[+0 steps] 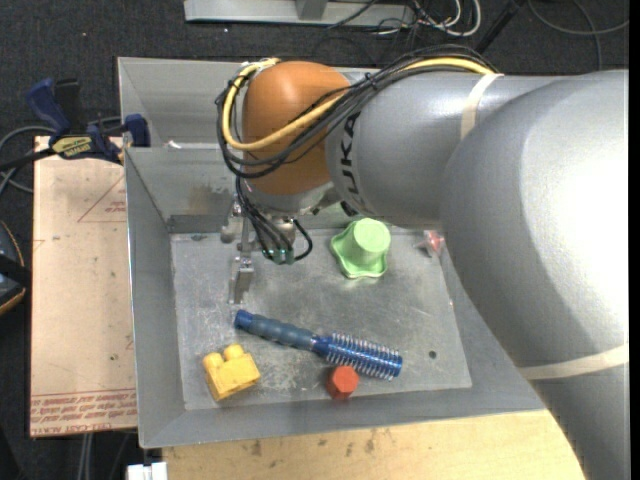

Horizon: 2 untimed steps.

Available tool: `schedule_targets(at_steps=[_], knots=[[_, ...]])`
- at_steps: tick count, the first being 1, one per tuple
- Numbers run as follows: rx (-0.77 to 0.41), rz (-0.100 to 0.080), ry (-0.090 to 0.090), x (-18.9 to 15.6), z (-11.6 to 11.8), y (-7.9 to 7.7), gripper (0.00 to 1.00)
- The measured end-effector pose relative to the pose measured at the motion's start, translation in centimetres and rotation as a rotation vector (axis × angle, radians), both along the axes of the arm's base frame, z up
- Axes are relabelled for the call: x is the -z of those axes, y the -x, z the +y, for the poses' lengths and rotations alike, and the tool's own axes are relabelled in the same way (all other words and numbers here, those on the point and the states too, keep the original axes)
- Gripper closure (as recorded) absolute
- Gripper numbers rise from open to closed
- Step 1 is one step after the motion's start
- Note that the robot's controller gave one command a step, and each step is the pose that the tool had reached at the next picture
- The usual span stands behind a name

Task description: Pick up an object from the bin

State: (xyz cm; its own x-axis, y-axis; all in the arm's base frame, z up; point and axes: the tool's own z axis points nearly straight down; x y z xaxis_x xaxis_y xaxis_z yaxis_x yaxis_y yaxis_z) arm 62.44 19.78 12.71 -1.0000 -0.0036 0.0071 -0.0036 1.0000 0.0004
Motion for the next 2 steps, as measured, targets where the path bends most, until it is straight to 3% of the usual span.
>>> schedule_targets(at_steps=[1, 2], knots=[[-0.152, -0.022, -0.008, 5.1, -4.9, 4.6, 0.00], [-0.139, -0.012, -0.001, 2.5, -8.5, 4.8, 0.00]])
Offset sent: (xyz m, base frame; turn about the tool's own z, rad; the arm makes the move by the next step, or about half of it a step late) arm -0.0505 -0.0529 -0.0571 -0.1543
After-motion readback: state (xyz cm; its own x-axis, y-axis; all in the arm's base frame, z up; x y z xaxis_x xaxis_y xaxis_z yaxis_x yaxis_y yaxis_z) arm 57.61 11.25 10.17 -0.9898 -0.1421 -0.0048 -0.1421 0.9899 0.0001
